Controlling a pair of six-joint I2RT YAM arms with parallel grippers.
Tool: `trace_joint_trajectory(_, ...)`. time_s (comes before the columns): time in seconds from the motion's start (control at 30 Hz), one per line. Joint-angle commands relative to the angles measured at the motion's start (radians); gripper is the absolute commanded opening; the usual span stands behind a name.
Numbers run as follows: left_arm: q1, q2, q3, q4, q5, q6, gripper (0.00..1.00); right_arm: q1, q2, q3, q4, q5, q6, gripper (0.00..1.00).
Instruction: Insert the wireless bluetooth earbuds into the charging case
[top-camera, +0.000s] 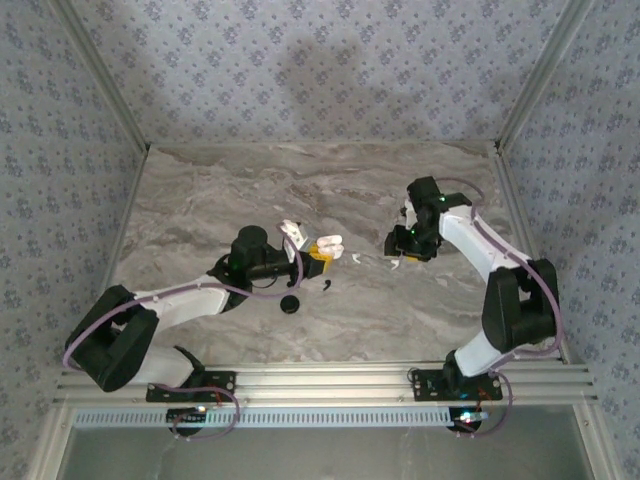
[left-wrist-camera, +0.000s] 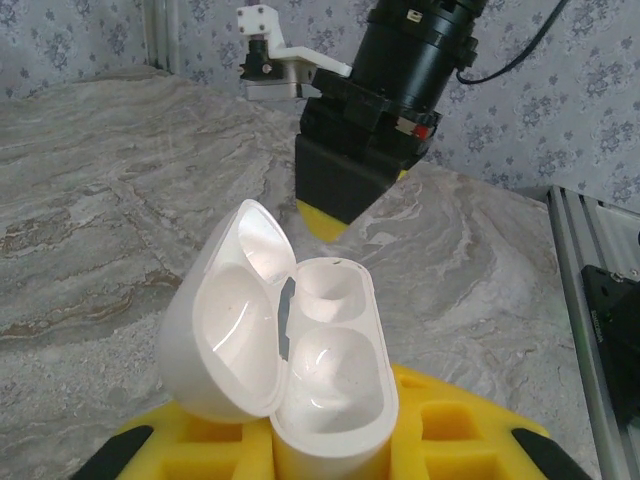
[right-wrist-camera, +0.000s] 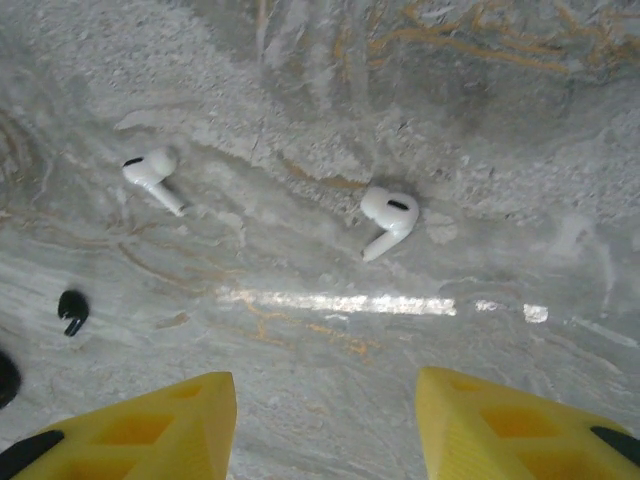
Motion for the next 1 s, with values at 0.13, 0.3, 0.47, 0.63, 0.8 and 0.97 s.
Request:
trace_joint_trajectory(0.13,0.009,0.023,0.01,0.034,-0.013,0.007,0.18,-0.031,0.11,0.084,-0.09,0.062,0.043,0.51)
trace_joint_trajectory(0.3,0.014,0.031,0.008,0.053,-0.015,-0.007,0.18,-0.036,0.16,0.112,-0.093,0.08,0.038,0.51)
trace_joint_trajectory(0.47,0.019,0.037,0.015,0.045,-0.015,-0.006,0.18,-0.035,0.207,0.145,-0.104,0.139,0.016,0.54)
trace_joint_trajectory(0.63,0.021,0.051,0.017,0.049,-0.012,-0.013,0.17,-0.028,0.247,0.167,-0.108,0.158,0.01,0.53)
trace_joint_trajectory(0.8,0.022,0.055,0.017,0.054,-0.008,-0.017,0.17,-0.013,0.282,0.18,-0.102,0.123,0.011,0.51)
trace_joint_trajectory(0.97,0.031,0.054,0.014,0.052,-0.009,-0.018,0.17,0.011,0.305,0.182,-0.099,0.127,0.014,0.5)
